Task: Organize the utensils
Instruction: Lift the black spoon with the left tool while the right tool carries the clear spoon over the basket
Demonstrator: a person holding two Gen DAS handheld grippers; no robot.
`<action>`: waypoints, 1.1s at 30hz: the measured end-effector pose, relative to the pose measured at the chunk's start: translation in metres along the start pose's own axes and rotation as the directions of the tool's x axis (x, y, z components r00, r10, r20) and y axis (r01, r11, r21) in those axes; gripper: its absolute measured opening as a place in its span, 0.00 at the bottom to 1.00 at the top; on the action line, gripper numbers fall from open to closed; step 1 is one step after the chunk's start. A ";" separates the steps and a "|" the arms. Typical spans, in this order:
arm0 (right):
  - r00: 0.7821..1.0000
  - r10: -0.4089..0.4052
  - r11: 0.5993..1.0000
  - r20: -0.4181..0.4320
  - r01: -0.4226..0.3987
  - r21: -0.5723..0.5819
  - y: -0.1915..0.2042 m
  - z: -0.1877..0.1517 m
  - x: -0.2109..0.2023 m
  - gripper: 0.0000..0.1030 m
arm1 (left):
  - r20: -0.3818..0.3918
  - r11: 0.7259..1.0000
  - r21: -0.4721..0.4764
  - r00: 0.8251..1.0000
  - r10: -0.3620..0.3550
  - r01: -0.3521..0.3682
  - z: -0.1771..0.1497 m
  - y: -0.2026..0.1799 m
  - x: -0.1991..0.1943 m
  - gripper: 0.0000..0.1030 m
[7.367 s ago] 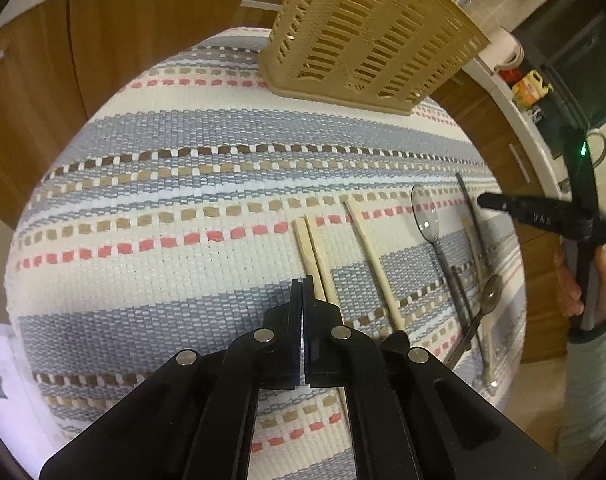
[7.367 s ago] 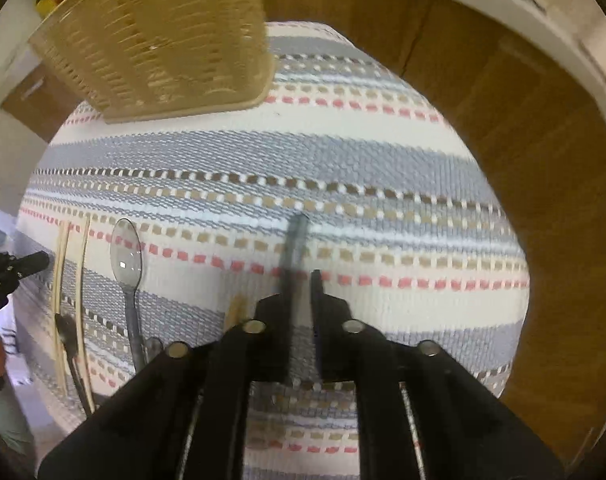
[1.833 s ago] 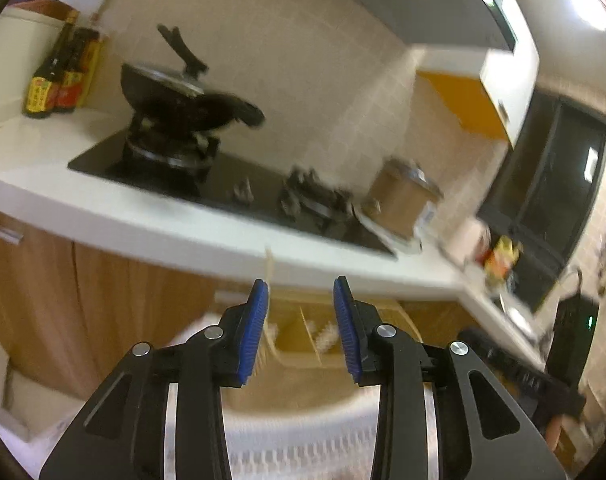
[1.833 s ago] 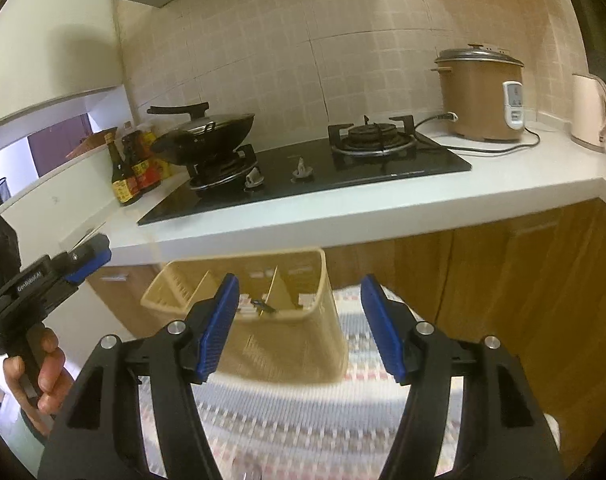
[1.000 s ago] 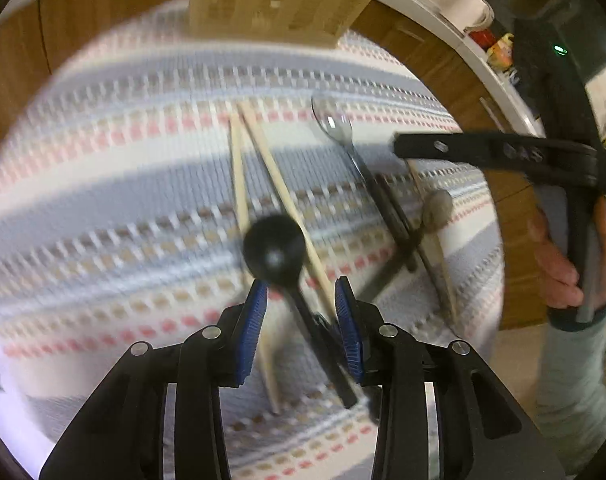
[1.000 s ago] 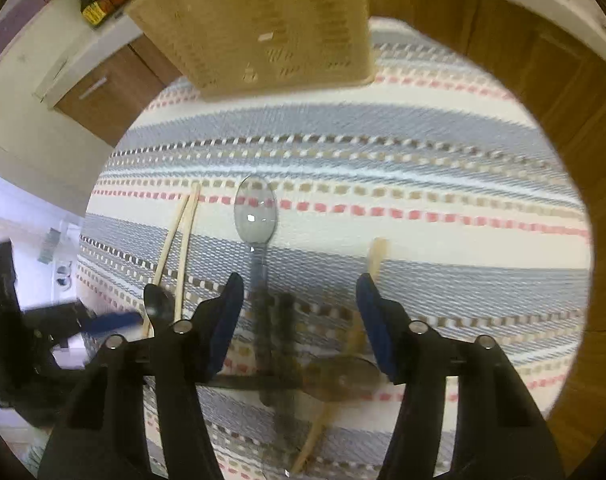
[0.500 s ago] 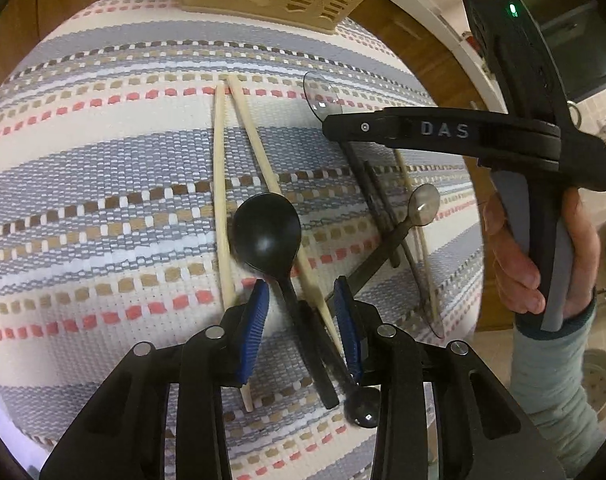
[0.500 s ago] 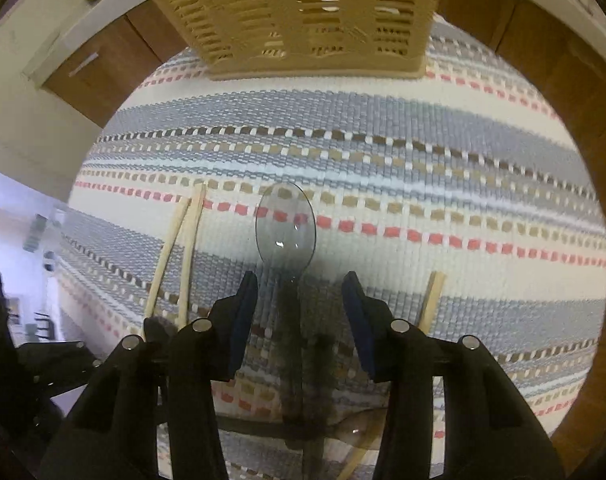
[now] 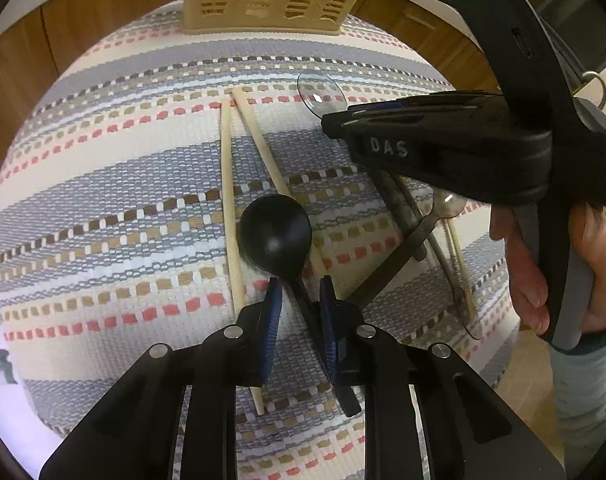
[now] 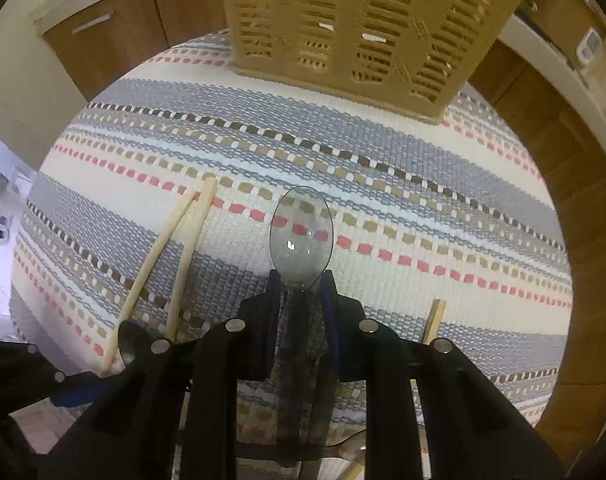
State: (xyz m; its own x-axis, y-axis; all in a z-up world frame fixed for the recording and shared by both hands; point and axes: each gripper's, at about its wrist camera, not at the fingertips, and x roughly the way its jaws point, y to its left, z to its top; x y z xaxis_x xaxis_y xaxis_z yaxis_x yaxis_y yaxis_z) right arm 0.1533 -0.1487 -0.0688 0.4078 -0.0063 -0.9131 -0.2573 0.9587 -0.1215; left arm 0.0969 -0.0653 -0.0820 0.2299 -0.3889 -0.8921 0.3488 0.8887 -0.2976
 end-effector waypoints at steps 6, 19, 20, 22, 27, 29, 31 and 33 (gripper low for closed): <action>0.999 0.052 0.998 -0.011 -0.052 0.023 0.001 -0.004 -0.001 0.09 | 0.016 0.990 0.058 0.991 0.130 -0.131 -0.006 -0.023 0.005 0.11; 0.971 0.231 0.948 0.070 -0.240 0.209 -0.055 0.004 -0.015 0.02 | 0.182 0.993 -0.093 0.982 -0.055 0.073 0.014 0.009 -0.040 0.04; 0.969 0.238 0.943 0.073 -0.248 0.223 -0.062 0.005 -0.015 0.02 | 0.189 0.991 -0.106 0.981 -0.055 0.076 0.016 0.015 -0.045 0.04; 0.968 0.240 0.937 0.072 -0.251 0.242 -0.069 0.010 -0.013 0.02 | 0.194 0.987 -0.141 0.980 -0.048 0.077 0.027 0.034 -0.049 0.04; 0.971 0.236 0.934 0.046 -0.240 0.265 -0.086 0.022 -0.009 0.02 | 0.152 0.967 -0.245 0.988 -0.027 0.064 0.052 0.086 -0.039 0.04; 0.968 0.246 0.930 0.038 -0.247 0.273 -0.091 0.025 -0.007 0.02 | 0.148 0.962 -0.267 0.989 -0.017 0.057 0.057 0.094 -0.037 0.04; 0.967 0.254 0.925 0.036 -0.253 0.282 -0.093 0.025 -0.006 0.02 | 0.149 0.956 -0.285 0.988 -0.031 0.073 0.057 0.101 -0.036 0.04; 0.965 0.260 0.922 0.041 -0.261 0.287 -0.095 0.024 -0.006 0.02 | 0.156 0.953 -0.291 0.987 -0.044 0.089 0.062 0.107 -0.034 0.04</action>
State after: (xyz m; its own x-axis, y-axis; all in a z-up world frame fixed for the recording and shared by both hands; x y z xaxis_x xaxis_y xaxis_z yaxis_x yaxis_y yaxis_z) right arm 0.1959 -0.2330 -0.0424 0.3626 0.2548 -0.8964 -0.0923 0.9670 0.2375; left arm 0.1825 0.0283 -0.0623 0.3533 -0.4612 -0.8139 0.0888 0.8826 -0.4616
